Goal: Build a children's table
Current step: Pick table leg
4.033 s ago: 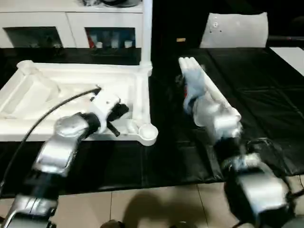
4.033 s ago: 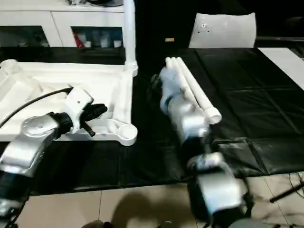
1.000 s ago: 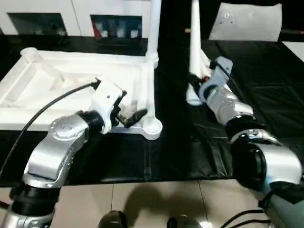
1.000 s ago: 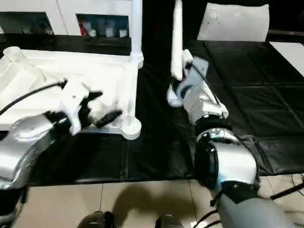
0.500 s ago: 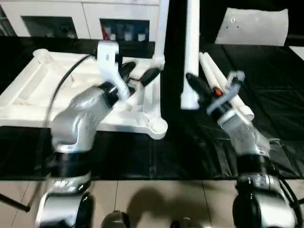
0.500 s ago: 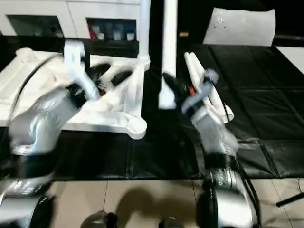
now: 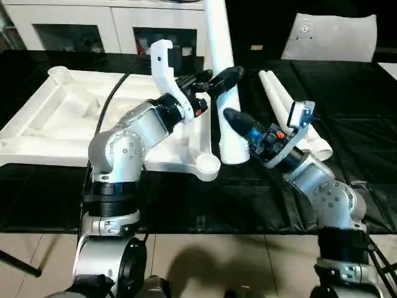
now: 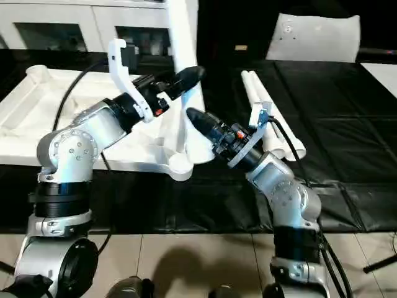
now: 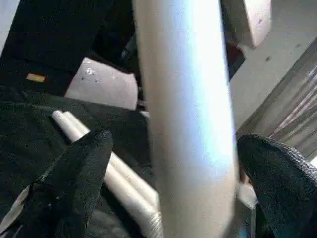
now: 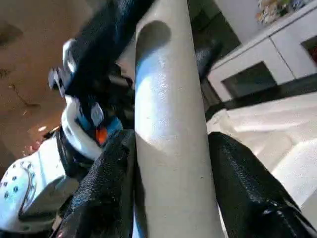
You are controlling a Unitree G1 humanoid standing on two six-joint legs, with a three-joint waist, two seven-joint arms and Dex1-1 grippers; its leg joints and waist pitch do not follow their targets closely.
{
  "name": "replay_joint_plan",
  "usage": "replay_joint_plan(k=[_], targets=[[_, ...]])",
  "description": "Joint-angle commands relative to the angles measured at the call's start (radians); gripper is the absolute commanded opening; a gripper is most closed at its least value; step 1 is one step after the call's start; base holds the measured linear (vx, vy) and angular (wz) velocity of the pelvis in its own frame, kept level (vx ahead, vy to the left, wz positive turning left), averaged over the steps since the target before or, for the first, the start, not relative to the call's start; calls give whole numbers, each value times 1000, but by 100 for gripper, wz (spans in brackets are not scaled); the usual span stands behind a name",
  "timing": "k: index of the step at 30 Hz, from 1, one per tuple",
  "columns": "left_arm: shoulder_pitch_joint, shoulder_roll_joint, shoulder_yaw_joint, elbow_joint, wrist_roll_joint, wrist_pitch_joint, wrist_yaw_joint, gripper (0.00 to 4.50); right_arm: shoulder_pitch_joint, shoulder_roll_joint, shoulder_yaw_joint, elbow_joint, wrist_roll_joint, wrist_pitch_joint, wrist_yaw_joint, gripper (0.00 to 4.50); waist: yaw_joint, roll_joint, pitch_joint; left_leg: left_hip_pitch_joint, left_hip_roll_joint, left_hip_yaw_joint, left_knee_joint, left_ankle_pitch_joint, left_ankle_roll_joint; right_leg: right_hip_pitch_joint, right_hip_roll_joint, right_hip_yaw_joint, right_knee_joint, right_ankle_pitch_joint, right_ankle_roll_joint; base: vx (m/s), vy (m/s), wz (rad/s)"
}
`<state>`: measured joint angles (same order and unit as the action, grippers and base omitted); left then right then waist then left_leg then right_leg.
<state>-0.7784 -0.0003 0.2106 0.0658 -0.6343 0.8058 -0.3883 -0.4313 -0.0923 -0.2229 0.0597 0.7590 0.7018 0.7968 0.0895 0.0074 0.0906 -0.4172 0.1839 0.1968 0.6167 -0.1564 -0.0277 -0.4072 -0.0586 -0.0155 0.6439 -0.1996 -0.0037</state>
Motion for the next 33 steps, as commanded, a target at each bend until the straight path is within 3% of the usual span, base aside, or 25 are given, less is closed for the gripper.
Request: replay_joint_plan(k=[1,9,13,14,26,33], targets=[[-13,5,6,4,-16,0,-5,410,3,-13,10,-40,18,-2,-12,187,1,1,-99,35,35,-24,-66,-146,-6,43,-66,25,-87,-151,-192,0,0,0],[8,16,0,-10,-21,-11,-16,337,15,-17,62,-60,-64,-62,-32,187,1,0,-98,35,36,-24,-67,-143,-8,42,-67,25,-87,-144,-185,0,0,0],[15,19,-4,-12,-7,-3,12,334,13,-26,102,-57,-140,-129,-62,187,-1,1,-98,35,36,-24,-67,-152,-17,42,-67,26,-87,-152,-178,0,0,0],[16,17,-1,-2,21,-5,60,334,11,-37,149,-46,-219,-188,-84,187,-1,2,-97,36,37,-24,-68,-154,-22,42,-66,26,-88,-154,-173,0,0,0],[47,-24,-13,-25,67,-39,163,334,37,-4,243,-69,-336,-304,-143,187,-4,0,-98,34,37,-25,-67,-156,-5,43,-65,27,-87,-126,-177,0,0,0],[63,-58,-11,-37,107,-68,257,327,39,23,275,-53,-418,-398,-204,187,-9,0,-94,35,37,-26,-70,-197,-15,38,-63,29,-94,-187,-157,0,0,0]])
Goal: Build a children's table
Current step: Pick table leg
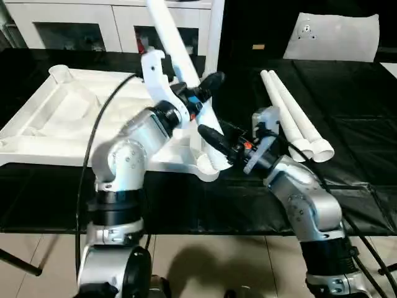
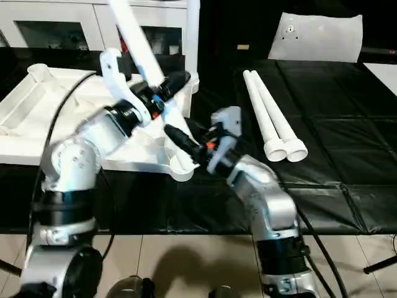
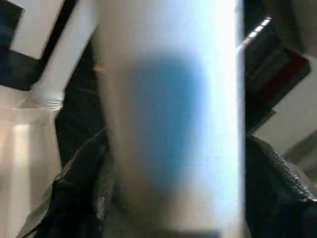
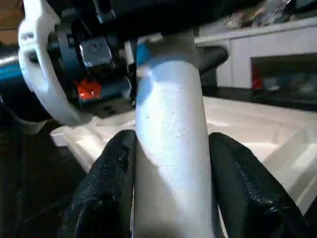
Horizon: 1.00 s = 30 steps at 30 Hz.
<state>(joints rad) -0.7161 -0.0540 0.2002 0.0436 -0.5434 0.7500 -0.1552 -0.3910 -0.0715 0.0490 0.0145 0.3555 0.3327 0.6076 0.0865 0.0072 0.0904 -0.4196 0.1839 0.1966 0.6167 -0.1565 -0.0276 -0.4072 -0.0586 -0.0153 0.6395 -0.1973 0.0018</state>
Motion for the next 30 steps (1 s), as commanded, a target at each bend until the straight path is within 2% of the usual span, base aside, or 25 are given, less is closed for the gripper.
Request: replay_joint_plan(k=[1,4,8,13,15,23,30], targets=[[1,-10,8,-14,18,-18,37,309,-1,4,6,-6,-23,-41,-20,187,-6,-2,-94,38,37,-26,-70,-200,-15,39,-64,29,-90,-195,-159,0,0,0],[1,-11,10,-15,15,-25,47,282,0,4,11,0,-31,-57,-29,187,-5,0,-96,37,37,-26,-69,-189,-15,39,-62,29,-87,-175,-158,0,0,0],[6,1,2,-26,15,-26,37,257,1,6,16,10,-38,-71,-33,187,-6,-3,-96,36,36,-25,-67,-175,-4,40,-62,29,-85,-149,-163,0,0,0],[9,2,0,-32,12,-20,38,233,6,4,23,13,-49,-80,-30,187,-6,-1,-96,37,37,-24,-66,-176,0,39,-62,28,-85,-144,-169,0,0,0],[10,1,-1,-34,9,-21,43,209,7,4,26,17,-54,-90,-33,187,-6,-1,-96,37,36,-24,-66,-181,0,39,-61,29,-86,-149,-168,0,0,0],[5,8,7,-17,2,-30,36,195,1,-6,30,20,-71,-85,-54,187,-7,1,-97,37,36,-24,-66,-176,-2,40,-60,28,-84,-138,-167,0,0,0],[0,34,-7,2,20,-51,17,195,-2,-4,20,22,-50,-60,-60,187,-7,-4,-97,37,35,-23,-65,-169,3,41,-61,29,-85,-146,-164,0,0,0]])
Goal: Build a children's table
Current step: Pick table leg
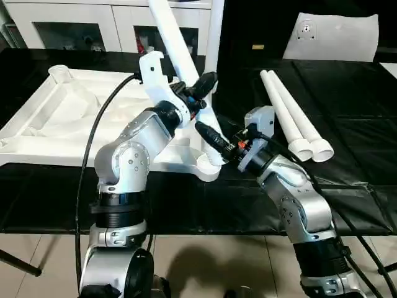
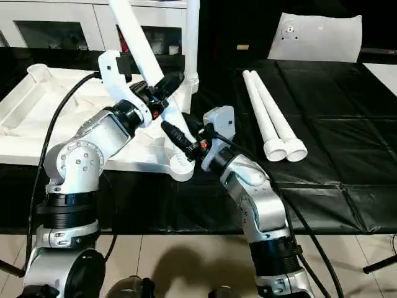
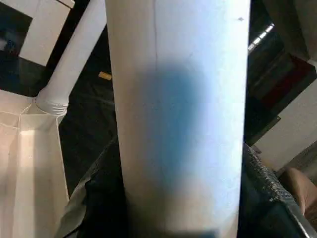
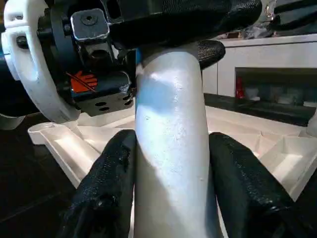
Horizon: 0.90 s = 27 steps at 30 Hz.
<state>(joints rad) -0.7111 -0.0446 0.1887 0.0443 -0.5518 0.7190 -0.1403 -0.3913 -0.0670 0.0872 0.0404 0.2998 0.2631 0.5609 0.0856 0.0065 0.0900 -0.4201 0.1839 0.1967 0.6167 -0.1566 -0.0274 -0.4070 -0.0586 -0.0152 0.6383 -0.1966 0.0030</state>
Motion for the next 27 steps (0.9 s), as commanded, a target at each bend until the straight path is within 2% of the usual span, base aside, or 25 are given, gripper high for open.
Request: replay_joint_plan(k=[1,3,6,9,10,12,13,14,15,16,17,19,20,21,24,26,27], targets=[[-5,37,-2,9,38,-28,-8,195,-6,-7,-21,1,8,8,-16,222,-6,-3,-97,38,36,-24,-65,-166,2,40,-61,29,-82,-142,-166,0,0,0],[-7,57,-11,23,54,-42,-22,195,-9,-10,-20,-1,27,24,2,257,-6,-3,-97,38,35,-24,-66,-168,4,40,-60,29,-83,-144,-164,0,0,0],[-14,83,-13,50,69,-62,-41,195,-8,-18,-19,-20,44,42,21,266,-6,-1,-97,39,35,-25,-67,-169,-1,40,-59,28,-82,-143,-153,0,0,0],[-19,111,-31,66,84,-75,-73,190,-14,-18,-36,-27,65,60,20,298,-8,0,-98,40,36,-25,-68,-168,-7,39,-61,28,-81,-149,-158,0,0,0],[-23,138,-48,82,83,-77,-118,189,-26,-22,-65,-39,104,98,18,304,-8,-3,-98,41,35,-24,-68,-166,-7,40,-61,28,-82,-147,-160,0,0,0],[-25,147,-53,88,77,-77,-137,189,-31,-27,-75,-44,119,119,16,331,-6,0,-98,44,35,-23,-66,-158,-5,36,-60,29,-79,-136,-168,0,0,0],[-30,164,-64,98,65,-71,-181,189,-46,-50,-96,-54,170,205,28,331,-5,0,-98,43,35,-22,-67,-154,-6,38,-59,28,-78,-127,-172,0,0,0],[-33,178,-76,102,51,-63,-226,189,-57,-71,-108,-54,197,254,42,341,-4,-3,-99,44,34,-23,-67,-144,-2,41,-59,28,-76,-120,-174,0,0,0],[-34,185,-81,103,43,-58,-250,189,-63,-82,-113,-52,207,272,50,350,-1,-1,-99,46,36,-22,-66,-145,-6,38,-60,28,-75,-119,-176,0,0,0],[-36,187,-83,103,40,-55,-261,189,-66,-88,-114,-50,210,278,55,350,-2,-1,-99,45,35,-21,-66,-144,-8,38,-60,29,-75,-117,-177,0,0,0],[-40,195,-89,103,24,-41,-301,189,-76,-113,-115,-42,218,298,78,377,-2,-2,-99,43,34,-20,-66,-148,-13,39,-62,28,-75,-118,-181,0,0,0],[-51,205,-96,97,-21,-5,-383,189,-94,-158,-115,-32,249,344,137,382,-1,-7,-99,42,33,-19,-64,-143,-12,42,-64,29,-75,-122,-189,0,0,0],[-55,211,-102,97,-29,0,-408,189,-98,-169,-115,-31,259,358,154,401,0,-8,-99,42,32,-19,-64,-141,-10,43,-64,28,-75,-125,-191,0,0,0],[-59,218,-111,95,-43,12,-441,189,-103,-189,-106,-33,268,372,187,401,0,-11,-99,40,33,-18,-64,-138,-5,44,-65,29,-77,-127,-191,0,0,0],[-66,226,-121,94,-61,24,-489,189,-108,-218,-92,-39,280,395,233,413,1,-12,-99,39,32,-18,-61,-127,2,45,-65,29,-74,-123,-198,0,0,0],[-77,235,-139,83,-98,39,-578,189,-109,-256,-69,-53,310,431,311,413,3,-17,-99,40,32,-17,-60,-127,11,48,-67,28,-76,-137,-203,0,0,0],[-81,241,-148,79,-111,44,-615,189,-108,-271,-61,-59,323,445,339,413,4,-14,-100,40,35,-17,-60,-121,12,47,-68,29,-74,-137,-205,0,0,0]])
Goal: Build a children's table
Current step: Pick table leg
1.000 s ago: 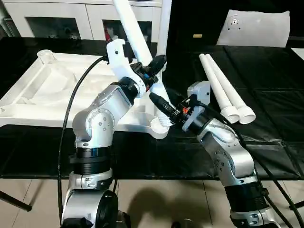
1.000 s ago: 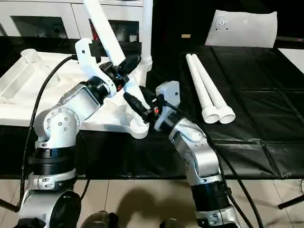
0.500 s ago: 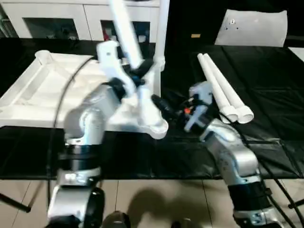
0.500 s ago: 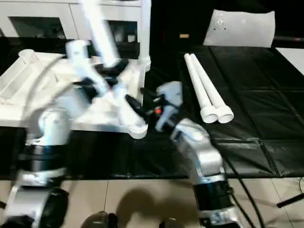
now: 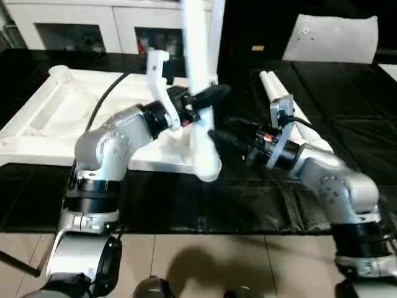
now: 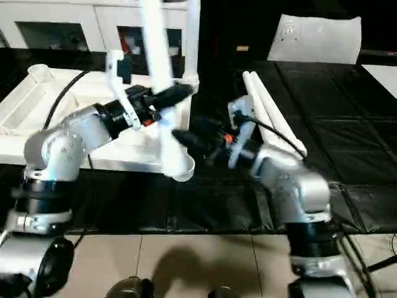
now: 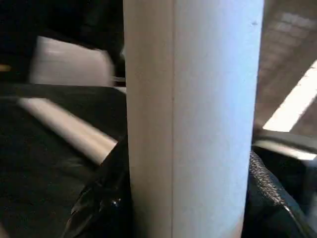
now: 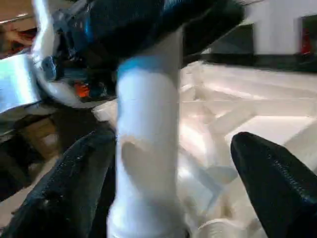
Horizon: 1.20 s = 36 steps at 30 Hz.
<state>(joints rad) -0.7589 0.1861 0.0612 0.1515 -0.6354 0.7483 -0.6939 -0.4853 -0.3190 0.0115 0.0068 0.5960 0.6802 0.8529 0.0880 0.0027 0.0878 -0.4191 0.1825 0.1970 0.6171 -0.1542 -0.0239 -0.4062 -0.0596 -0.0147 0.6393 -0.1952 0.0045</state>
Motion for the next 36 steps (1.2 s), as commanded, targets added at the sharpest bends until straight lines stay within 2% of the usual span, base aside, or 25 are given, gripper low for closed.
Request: replay_joint_plan(k=[1,3,12,25,34,35,36], targets=[[-35,14,-28,-32,-36,18,-89,189,-14,-28,20,-28,36,38,67,413,0,-13,-96,39,34,-17,-61,-126,11,45,-65,28,-77,-141,-208,0,0,0],[-37,26,-60,-44,-43,16,-164,189,-14,-48,37,-34,58,59,124,413,2,-13,-96,40,37,-18,-61,-136,13,45,-67,27,-78,-157,-209,0,0,0],[-46,35,-101,-44,-41,-9,-255,189,-22,-64,46,-25,106,111,190,332,0,-13,-92,42,38,-20,-65,-182,-15,40,-68,27,-85,-252,-190,0,0,0],[-65,16,-118,-42,-36,-13,-268,189,-34,-74,92,-7,78,125,222,209,0,-18,-95,40,38,-19,-63,-166,-15,39,-68,27,-82,-233,-189,0,0,0],[-74,5,-84,-28,-28,-7,-199,189,-33,-71,93,-1,61,108,203,193,0,-18,-95,40,38,-19,-61,-165,-12,39,-68,27,-83,-240,-189,0,0,0],[-74,2,-75,-33,-35,-2,-188,245,-31,-69,90,-2,60,105,199,193,0,-18,-95,40,38,-19,-62,-167,-12,39,-68,27,-84,-241,-190,0,0,0],[-72,2,-68,-40,-42,3,-184,259,-30,-66,88,-2,58,104,196,193,0,-16,-95,40,37,-19,-61,-167,-13,39,-68,27,-83,-241,-190,0,0,0]])
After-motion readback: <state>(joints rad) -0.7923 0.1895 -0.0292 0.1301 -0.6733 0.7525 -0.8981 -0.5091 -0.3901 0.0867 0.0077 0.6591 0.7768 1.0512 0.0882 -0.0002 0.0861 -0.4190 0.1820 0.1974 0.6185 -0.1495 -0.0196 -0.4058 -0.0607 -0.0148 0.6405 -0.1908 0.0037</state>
